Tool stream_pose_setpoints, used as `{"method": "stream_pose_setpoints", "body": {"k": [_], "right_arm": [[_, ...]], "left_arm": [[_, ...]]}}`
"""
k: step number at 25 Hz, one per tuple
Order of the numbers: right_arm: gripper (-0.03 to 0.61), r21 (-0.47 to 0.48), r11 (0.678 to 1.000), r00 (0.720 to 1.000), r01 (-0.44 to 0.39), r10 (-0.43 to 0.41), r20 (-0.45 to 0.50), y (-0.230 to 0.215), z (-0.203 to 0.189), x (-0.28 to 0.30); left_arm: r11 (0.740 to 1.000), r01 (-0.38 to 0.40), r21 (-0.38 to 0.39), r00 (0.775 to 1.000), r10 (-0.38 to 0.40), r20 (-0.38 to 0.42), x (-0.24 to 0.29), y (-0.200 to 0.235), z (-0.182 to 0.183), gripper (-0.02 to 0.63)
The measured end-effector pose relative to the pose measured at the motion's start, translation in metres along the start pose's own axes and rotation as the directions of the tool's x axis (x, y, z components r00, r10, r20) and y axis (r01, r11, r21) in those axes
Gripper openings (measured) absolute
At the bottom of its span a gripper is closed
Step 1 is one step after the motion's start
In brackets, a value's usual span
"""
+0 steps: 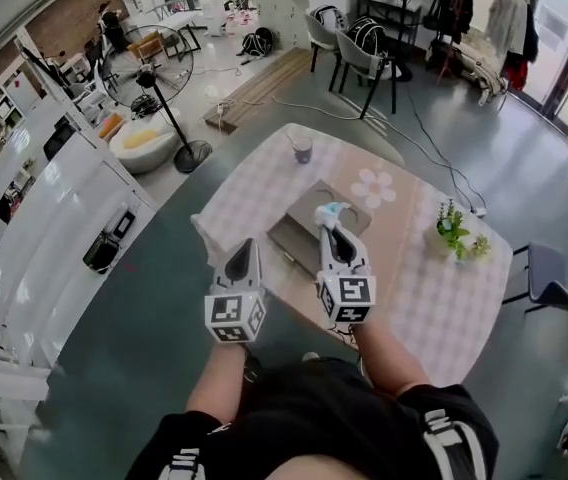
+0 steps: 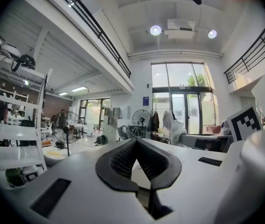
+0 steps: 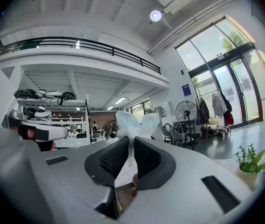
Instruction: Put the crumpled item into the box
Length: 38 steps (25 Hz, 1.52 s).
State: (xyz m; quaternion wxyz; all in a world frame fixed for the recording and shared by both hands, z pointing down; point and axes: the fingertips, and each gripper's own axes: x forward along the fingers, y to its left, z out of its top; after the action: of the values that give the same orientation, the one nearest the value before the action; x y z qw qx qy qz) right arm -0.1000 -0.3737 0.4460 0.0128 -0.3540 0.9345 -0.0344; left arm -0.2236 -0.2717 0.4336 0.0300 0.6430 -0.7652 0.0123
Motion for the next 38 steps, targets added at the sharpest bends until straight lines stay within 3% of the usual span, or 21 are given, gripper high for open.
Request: {"method": "stream_pose_setpoints", "body": {"k": [8, 14, 25, 34, 38], "right_arm": [[0.038, -0.014, 0.991, 0.991, 0.13, -0.13, 0.017, -0.015, 0.0, 0.021], [0.038, -0.042, 0.977, 0.977, 0.211, -0.21, 0.024, -0.006, 0.001, 0.049], [0.038, -0.03, 0.906, 0.906, 0.422, -0.421, 0.029, 0.025, -0.01, 0.099], [0.038, -0.009, 0.861, 0.861, 0.508, -0.508, 0.003, 0.034, -0.028, 0.1], [0.038, -0.016, 0.857, 0.857, 0.515, -0.516, -0.017, 0.035, -0.035, 0.093]], "left_arm": [[0.991, 0.13, 0.017, 0.991, -0.131, 0.016, 0.041, 0.009, 0.003, 0.001], [0.976, 0.217, 0.004, 0.976, -0.217, 0.025, 0.074, 0.039, 0.001, 0.001], [0.902, 0.432, 0.017, 0.901, -0.433, 0.024, 0.134, 0.103, 0.005, 0.002], [0.856, 0.516, 0.04, 0.856, -0.516, -0.024, 0.147, 0.115, -0.009, 0.002], [0.841, 0.538, 0.052, 0.843, -0.537, -0.03, 0.138, 0.109, -0.01, 0.0]]}}
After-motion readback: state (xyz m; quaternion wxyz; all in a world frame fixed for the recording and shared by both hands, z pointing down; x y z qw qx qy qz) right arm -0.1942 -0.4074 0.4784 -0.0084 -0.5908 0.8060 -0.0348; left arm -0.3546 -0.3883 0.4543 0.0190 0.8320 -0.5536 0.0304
